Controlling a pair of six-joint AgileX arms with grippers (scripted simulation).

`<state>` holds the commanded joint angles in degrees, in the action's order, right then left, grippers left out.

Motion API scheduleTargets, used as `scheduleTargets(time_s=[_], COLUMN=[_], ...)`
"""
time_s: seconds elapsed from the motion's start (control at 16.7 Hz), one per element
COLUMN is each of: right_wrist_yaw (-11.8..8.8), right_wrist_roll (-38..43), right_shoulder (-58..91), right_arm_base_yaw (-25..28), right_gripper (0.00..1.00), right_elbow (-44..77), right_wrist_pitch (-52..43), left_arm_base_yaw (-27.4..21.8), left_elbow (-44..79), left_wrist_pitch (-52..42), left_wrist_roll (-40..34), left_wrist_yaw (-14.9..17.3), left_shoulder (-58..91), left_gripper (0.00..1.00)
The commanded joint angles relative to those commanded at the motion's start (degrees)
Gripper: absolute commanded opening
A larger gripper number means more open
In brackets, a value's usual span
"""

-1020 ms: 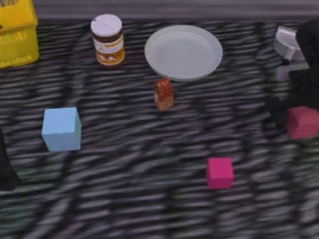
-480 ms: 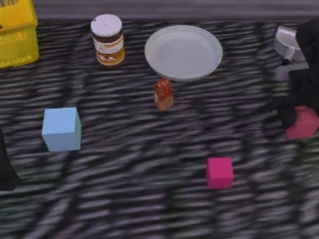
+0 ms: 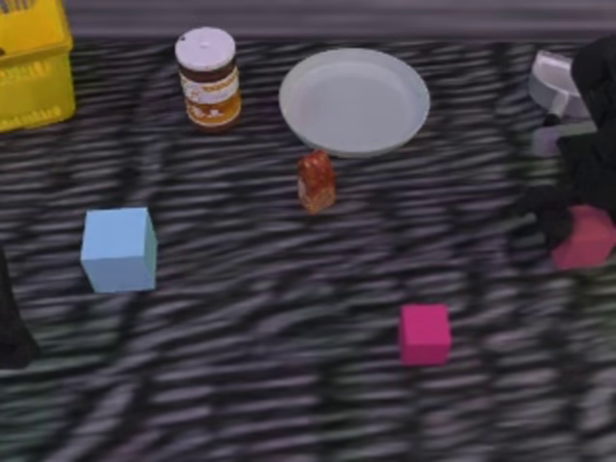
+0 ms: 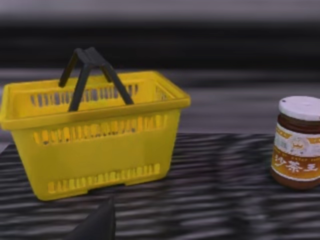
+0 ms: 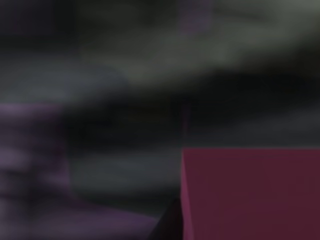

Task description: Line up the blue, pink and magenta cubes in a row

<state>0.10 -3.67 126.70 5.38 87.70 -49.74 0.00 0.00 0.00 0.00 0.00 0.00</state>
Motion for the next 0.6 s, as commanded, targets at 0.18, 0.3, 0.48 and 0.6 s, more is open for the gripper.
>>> scheduleTargets(time_s=[0.18, 0.3, 0.48, 0.6], right_wrist_yaw=[-0.14, -0.19, -0.08, -0.05], right_wrist_roll=[-0.05, -0.14, -0.15, -0.14], right_shoulder=[-0.73, -2.07, -4.23, -5.0], right_arm_base_yaw=[0.12, 0.32, 0.47, 0.5], right_gripper=[0.0, 0.0, 0.0, 0.0], right_elbow=[1.79, 4.24, 7.76, 8.64], right_wrist_pitch=[-2.38, -6.51, -12.44, -13.64], left_arm_base_yaw=[0.0, 0.0, 0.0, 0.0], left_elbow=[0.0, 0.0, 0.0, 0.0], left_wrist_pitch=[0.0, 0.0, 0.0, 0.0], left_wrist_roll=[0.0, 0.0, 0.0, 0.0], left_wrist_yaw=[0.0, 0.0, 0.0, 0.0], left_shoulder=[0.0, 0.0, 0.0, 0.0], left_gripper=[1.0, 1.0, 1.0, 1.0])
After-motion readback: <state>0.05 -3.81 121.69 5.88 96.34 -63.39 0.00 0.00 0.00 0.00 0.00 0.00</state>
